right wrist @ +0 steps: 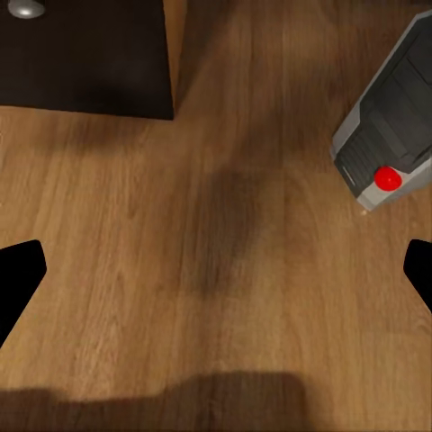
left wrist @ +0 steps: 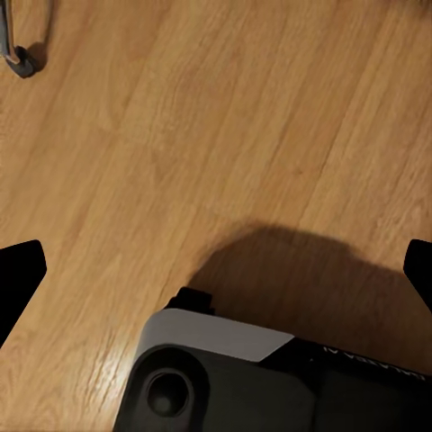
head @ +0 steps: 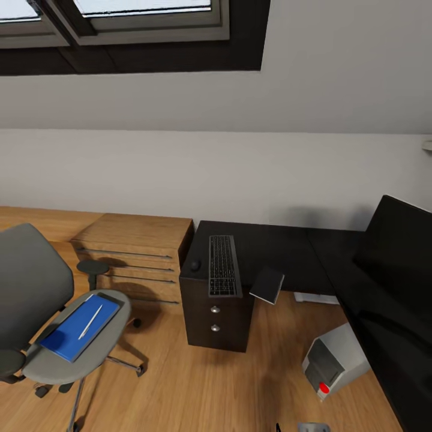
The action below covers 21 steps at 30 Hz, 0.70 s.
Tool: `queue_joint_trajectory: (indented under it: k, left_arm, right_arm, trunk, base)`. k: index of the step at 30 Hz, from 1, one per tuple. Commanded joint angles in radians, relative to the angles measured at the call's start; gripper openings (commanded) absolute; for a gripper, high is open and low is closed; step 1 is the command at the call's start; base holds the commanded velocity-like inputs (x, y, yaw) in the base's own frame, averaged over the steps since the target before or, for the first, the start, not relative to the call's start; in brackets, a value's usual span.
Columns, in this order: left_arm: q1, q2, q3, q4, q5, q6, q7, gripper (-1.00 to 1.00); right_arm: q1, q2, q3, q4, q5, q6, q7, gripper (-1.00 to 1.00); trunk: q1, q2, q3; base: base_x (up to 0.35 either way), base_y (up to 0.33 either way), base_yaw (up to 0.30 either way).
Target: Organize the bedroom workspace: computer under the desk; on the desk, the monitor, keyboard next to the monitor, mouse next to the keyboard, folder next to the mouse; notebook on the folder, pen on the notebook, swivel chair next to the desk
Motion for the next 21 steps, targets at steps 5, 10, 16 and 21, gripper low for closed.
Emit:
queue_joint_trajectory:
  k: [5,10,16,21]
  left_arm:
    - [0.000,0.001,-0.005,-0.001,0.011,-0.006,0.006,1.00]
    - [0.000,0.001,-0.005,-0.001,0.011,-0.005,0.005,1.00]
    - [0.000,0.001,-0.005,-0.001,0.011,-0.005,0.004,1.00]
    - [0.000,0.001,-0.005,-0.001,0.013,-0.005,0.000,1.00]
  right_arm:
    - [-0.001,0.001,0.009,0.002,-0.004,-0.003,-0.005,1.00]
    - [-0.001,0.001,0.009,0.002,-0.004,-0.003,-0.005,1.00]
    - [-0.001,0.001,0.008,0.002,-0.004,-0.003,-0.005,1.00]
    - [-0.001,0.001,0.008,0.002,-0.004,-0.003,-0.005,1.00]
  trunk:
    - [-0.019,0.034,0.015]
    - [-0.038,0.069,0.030]
    - [-0.061,0.111,0.049]
    - [-0.080,0.146,0.065]
  base:
    - [0.000,0.000,0.000]
    - [0.000,0.000,0.000]
    - [-0.130,0.003,0.000]
    - [-0.299,0.058,0.000]
